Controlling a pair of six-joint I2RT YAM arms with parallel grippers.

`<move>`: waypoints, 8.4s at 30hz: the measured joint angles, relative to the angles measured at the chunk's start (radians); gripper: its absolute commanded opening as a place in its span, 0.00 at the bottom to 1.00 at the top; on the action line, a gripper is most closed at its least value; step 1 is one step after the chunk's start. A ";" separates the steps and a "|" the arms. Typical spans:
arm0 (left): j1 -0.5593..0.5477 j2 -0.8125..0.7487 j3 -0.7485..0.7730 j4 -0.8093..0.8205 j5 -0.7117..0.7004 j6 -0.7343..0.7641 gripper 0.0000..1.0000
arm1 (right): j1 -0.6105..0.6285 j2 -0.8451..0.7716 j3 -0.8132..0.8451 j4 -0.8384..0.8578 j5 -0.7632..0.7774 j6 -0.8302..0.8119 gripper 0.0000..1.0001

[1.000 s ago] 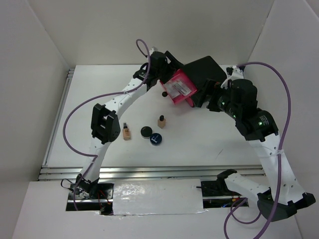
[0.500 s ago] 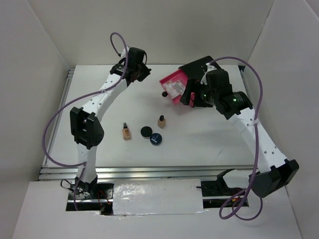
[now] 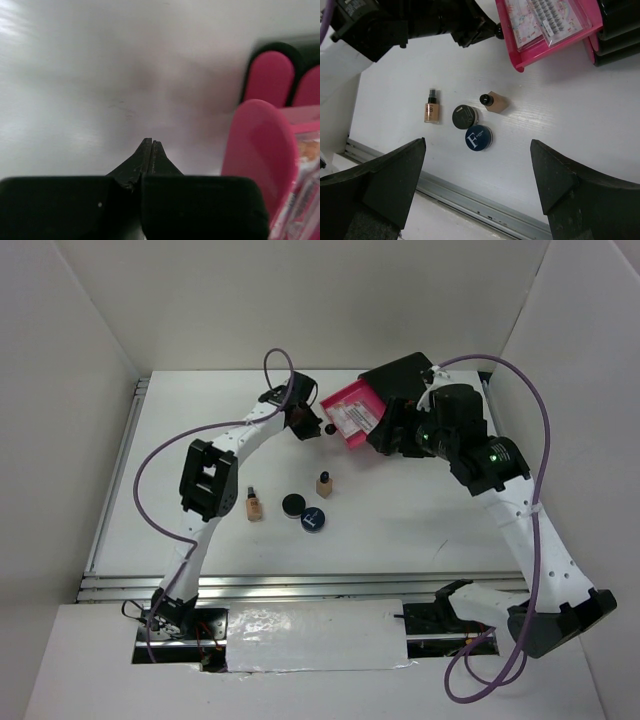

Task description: Organize the makeup

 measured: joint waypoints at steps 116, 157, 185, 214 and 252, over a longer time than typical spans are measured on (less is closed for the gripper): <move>-0.059 0.076 -0.357 1.146 0.435 -0.339 0.18 | -0.031 -0.072 -0.027 -0.044 0.024 -0.056 0.97; 0.209 -0.593 -0.454 0.003 -0.010 0.302 0.99 | 0.386 0.206 -0.313 0.183 0.094 -0.069 0.91; 0.374 -0.888 -0.741 -0.154 0.170 0.552 0.99 | 0.488 0.703 -0.247 0.384 0.188 -0.128 0.63; 0.189 -0.822 -0.732 -0.164 0.040 0.636 0.99 | 0.117 0.967 0.664 0.035 0.341 -0.167 0.52; 0.017 -0.645 -0.714 -0.057 0.250 0.763 0.99 | 0.045 1.106 0.739 -0.055 0.390 -0.123 1.00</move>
